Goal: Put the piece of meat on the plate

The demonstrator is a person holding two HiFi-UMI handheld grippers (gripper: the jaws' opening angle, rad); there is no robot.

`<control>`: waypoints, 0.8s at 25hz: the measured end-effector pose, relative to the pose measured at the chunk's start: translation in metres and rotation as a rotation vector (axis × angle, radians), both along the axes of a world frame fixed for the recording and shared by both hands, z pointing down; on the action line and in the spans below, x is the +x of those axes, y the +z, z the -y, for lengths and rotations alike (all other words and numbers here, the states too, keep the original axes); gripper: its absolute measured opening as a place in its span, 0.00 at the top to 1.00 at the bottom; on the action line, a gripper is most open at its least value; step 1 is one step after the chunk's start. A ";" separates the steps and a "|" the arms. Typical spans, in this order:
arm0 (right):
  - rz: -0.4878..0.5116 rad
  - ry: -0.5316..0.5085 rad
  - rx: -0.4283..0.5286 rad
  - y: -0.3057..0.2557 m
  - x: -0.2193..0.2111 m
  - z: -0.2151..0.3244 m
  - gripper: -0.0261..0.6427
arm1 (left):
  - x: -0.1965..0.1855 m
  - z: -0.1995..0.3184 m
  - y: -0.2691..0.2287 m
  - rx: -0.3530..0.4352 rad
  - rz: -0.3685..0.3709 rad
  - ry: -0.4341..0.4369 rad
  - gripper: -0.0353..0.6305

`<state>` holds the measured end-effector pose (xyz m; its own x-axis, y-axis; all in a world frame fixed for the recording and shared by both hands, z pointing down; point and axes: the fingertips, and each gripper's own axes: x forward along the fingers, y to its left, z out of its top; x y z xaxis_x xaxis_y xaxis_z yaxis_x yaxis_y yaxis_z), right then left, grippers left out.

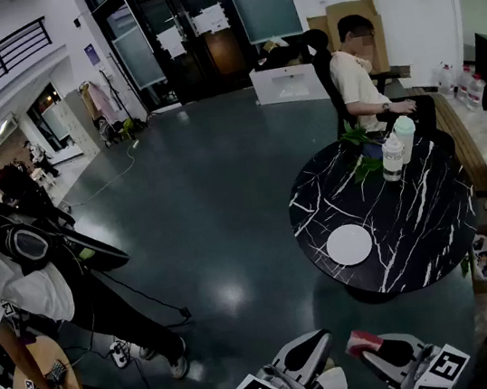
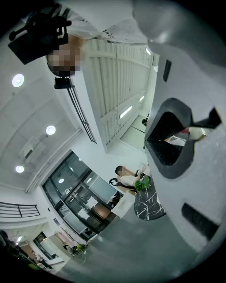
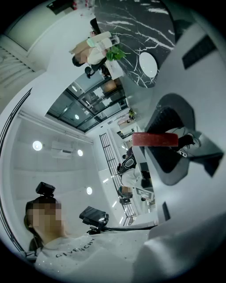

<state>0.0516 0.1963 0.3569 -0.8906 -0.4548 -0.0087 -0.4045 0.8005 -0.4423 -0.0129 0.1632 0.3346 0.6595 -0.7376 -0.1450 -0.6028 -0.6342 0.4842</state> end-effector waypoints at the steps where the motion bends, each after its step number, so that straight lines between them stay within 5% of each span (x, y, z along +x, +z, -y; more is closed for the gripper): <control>1: -0.002 0.003 -0.005 0.003 -0.002 0.009 0.83 | -0.001 0.009 0.005 -0.002 0.010 0.006 0.94; 13: -0.099 0.059 -0.046 0.034 -0.008 0.144 0.83 | -0.010 0.153 0.061 -0.036 0.018 0.067 0.94; 20: -0.173 0.096 -0.193 0.075 -0.021 0.213 0.83 | -0.015 0.215 0.096 -0.110 0.056 0.093 0.94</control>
<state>0.0305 -0.0163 0.4320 -0.8239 -0.5159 0.2348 -0.5573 0.6621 -0.5011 -0.0277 -0.0519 0.4310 0.7308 -0.6820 -0.0279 -0.5718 -0.6340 0.5207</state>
